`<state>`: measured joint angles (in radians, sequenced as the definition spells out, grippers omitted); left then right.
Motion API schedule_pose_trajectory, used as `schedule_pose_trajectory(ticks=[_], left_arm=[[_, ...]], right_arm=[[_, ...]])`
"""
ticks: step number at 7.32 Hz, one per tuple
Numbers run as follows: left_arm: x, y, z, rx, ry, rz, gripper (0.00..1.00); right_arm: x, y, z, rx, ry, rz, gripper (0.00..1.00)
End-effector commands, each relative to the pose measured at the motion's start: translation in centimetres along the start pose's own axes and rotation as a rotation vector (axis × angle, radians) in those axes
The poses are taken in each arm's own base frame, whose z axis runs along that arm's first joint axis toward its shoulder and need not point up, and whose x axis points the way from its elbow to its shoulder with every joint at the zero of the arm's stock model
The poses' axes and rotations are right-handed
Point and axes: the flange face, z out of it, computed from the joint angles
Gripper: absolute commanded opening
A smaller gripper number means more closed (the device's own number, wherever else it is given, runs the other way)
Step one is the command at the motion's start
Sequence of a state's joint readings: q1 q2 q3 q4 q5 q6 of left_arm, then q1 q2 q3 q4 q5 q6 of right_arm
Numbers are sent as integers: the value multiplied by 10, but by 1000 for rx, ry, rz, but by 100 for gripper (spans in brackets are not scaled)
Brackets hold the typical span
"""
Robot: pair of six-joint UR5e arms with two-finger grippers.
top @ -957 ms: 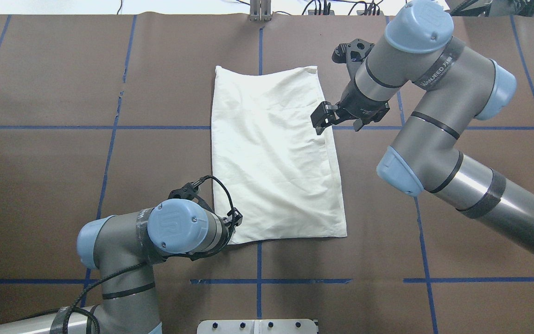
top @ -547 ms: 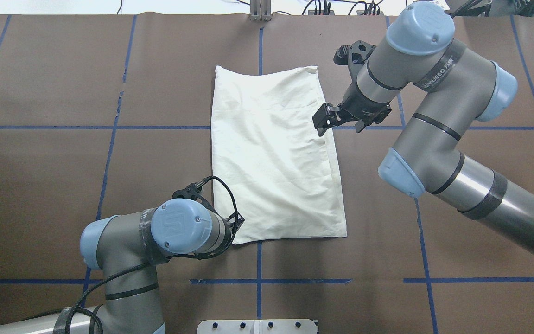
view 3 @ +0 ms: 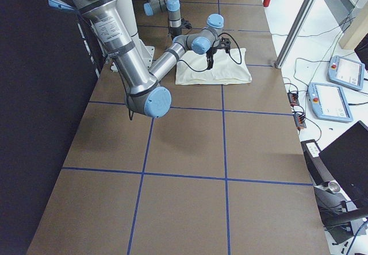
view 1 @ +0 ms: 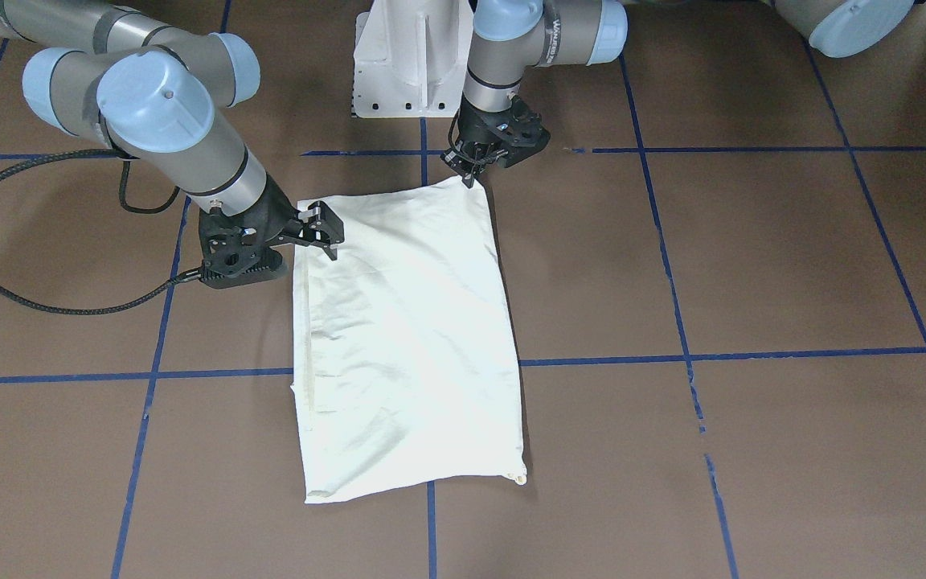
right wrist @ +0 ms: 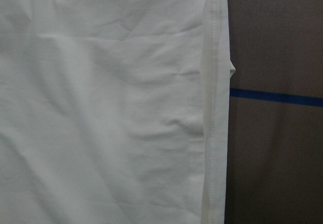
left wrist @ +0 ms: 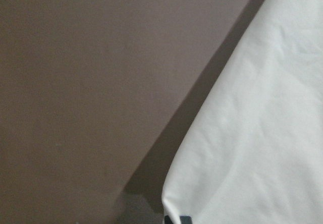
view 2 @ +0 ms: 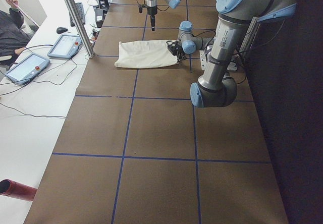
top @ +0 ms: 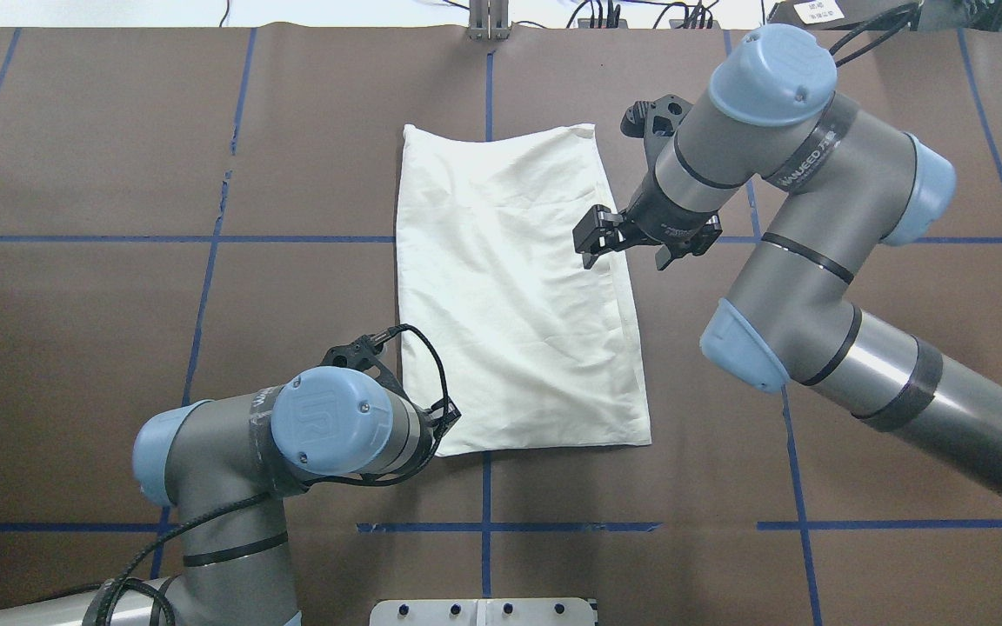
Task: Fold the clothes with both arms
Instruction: 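Bring the right gripper to the other near corner beside the left gripper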
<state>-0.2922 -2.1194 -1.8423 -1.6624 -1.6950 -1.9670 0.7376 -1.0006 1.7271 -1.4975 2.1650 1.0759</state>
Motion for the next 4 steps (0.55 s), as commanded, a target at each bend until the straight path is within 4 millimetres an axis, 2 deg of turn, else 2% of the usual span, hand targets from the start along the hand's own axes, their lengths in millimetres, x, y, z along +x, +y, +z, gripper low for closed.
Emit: schedule_pose_trajectory(ticks=[1,2,3,4], left_arm=[[1,-1,-20,1,8,67,0],[2,0,-22,-2,12,71,0],[2,-2,-22,2,12,69,0],[2,-2,-23,2,14,76,0]], right_arm=[[-23,55,34,20,30,260,100],[-40,86,61,68,59,336,100],[-44,123,96,86,101,397,100],[-48,148,116,120,120,458,100]])
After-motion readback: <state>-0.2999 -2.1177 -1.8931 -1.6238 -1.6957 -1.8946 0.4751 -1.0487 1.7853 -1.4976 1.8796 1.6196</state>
